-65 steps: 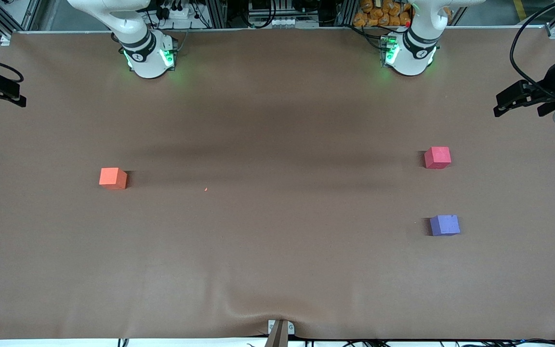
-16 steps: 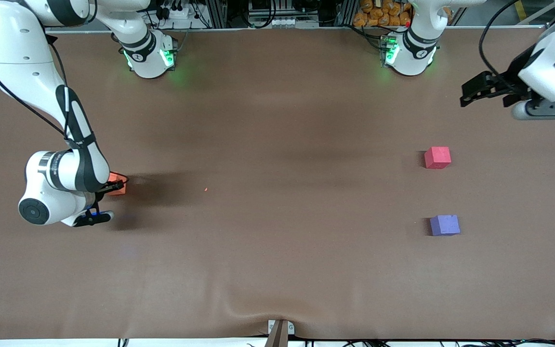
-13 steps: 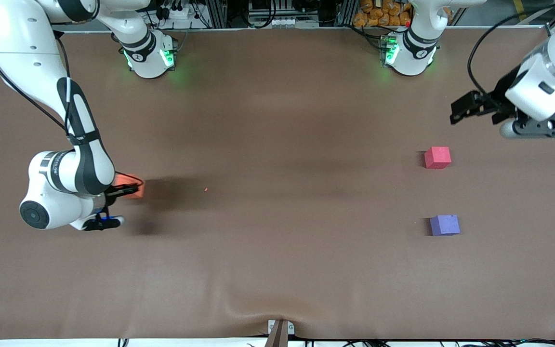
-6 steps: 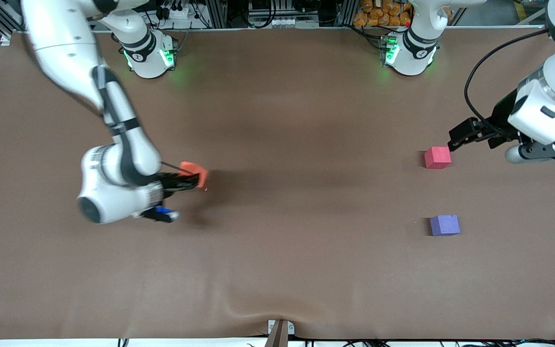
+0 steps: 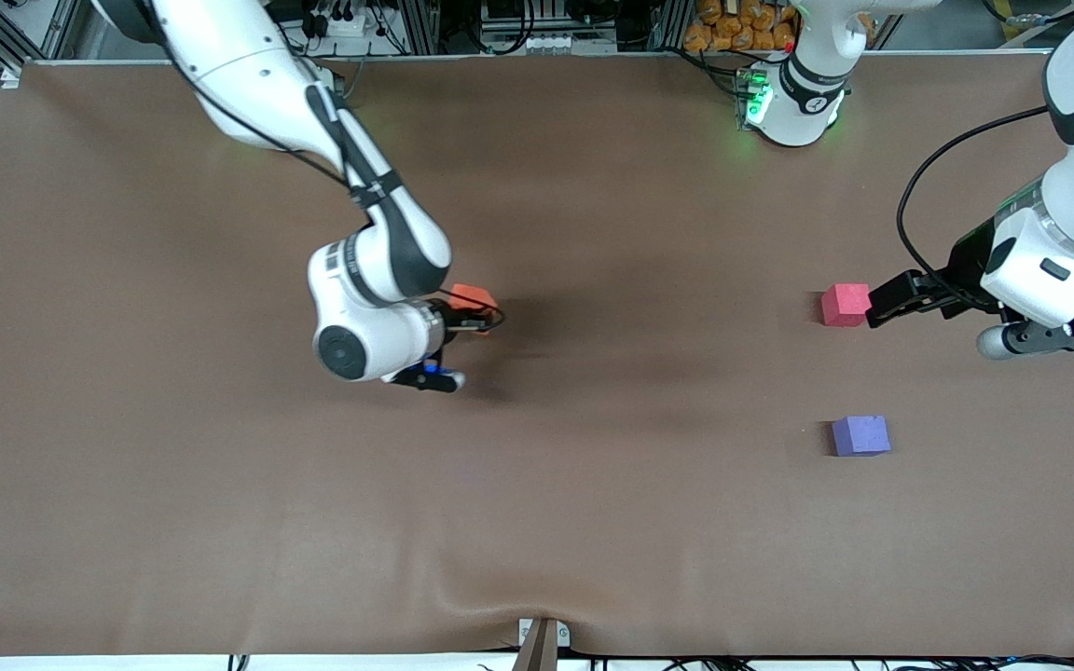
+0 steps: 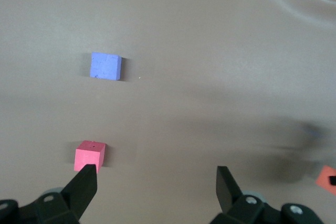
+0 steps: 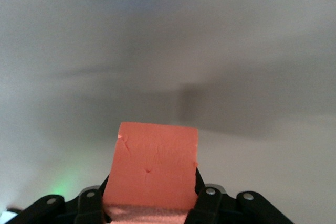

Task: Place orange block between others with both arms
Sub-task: 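Carry the orange cube toward the table middle while the left gripper approaches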

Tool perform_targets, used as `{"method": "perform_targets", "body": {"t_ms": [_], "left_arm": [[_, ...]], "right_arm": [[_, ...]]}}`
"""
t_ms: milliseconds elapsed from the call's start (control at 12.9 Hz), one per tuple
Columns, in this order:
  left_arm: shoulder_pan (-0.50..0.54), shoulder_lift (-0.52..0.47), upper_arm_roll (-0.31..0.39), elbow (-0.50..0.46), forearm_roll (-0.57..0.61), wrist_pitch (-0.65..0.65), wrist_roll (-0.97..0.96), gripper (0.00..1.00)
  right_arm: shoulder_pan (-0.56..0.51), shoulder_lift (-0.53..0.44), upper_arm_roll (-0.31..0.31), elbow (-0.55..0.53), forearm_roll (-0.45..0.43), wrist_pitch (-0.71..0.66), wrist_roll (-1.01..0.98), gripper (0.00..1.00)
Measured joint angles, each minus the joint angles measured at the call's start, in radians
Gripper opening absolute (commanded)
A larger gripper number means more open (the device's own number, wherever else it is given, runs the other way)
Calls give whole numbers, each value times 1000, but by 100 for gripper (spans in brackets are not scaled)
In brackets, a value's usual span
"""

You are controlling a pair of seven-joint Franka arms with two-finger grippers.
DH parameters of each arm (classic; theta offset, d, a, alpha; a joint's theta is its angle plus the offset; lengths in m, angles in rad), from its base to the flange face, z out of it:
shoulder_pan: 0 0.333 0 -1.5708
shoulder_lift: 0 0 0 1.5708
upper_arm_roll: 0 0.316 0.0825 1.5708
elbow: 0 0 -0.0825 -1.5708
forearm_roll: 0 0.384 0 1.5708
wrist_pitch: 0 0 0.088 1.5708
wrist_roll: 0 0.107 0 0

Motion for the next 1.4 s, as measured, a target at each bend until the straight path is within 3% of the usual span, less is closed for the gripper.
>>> {"method": "perform_targets", "body": {"t_ms": [233,466,931,1009,1087,1164,1397], "left_arm": [[-1,1,-1,0,-14,12,-5,100],[-20,26,-19,-1,-33,46,-5,100],[-231,239,-36,-5,-37,182,-29,100],[-265,281,-37,-5,-37,214,-54,100],[-290,315,-37,-4,-37,239,-89,100],[-308,340,-37,-2,-37,254,-130,100],[-350,361,-38,0,-37,259,-206,100]], "right_arm": [[46,29,-1,0,5,39,78,40],[48,49,-3,0,35,83,309,42],[49,85,-7,0,202,150,475,48],[49,89,-7,0,207,150,478,52],[49,94,-8,0,211,150,480,64],[49,99,-9,0,212,151,483,99],[48,102,-19,0,212,154,485,100]]}}
